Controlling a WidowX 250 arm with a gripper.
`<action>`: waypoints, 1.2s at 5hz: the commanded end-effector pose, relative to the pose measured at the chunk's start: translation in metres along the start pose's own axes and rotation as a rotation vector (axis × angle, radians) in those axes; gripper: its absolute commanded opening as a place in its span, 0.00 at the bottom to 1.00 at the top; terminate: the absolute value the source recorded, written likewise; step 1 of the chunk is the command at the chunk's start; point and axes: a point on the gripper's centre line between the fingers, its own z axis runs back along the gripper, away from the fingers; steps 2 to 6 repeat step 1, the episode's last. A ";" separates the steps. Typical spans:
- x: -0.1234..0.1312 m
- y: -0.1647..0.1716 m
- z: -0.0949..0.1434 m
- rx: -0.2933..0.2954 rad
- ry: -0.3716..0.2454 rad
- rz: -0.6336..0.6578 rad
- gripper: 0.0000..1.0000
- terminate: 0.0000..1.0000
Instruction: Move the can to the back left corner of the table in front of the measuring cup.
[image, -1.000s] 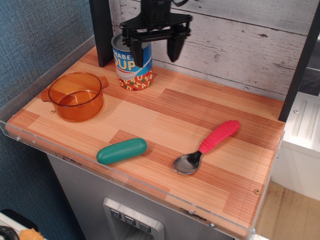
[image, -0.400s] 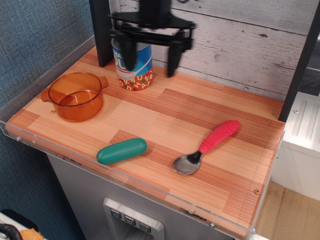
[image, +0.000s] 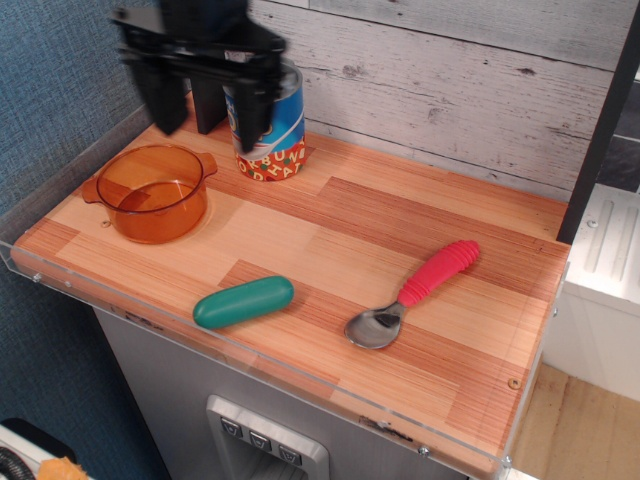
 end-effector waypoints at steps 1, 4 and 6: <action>-0.001 0.013 0.010 0.005 -0.035 -0.007 1.00 1.00; -0.001 0.013 0.010 0.005 -0.035 -0.007 1.00 1.00; -0.001 0.013 0.010 0.005 -0.035 -0.007 1.00 1.00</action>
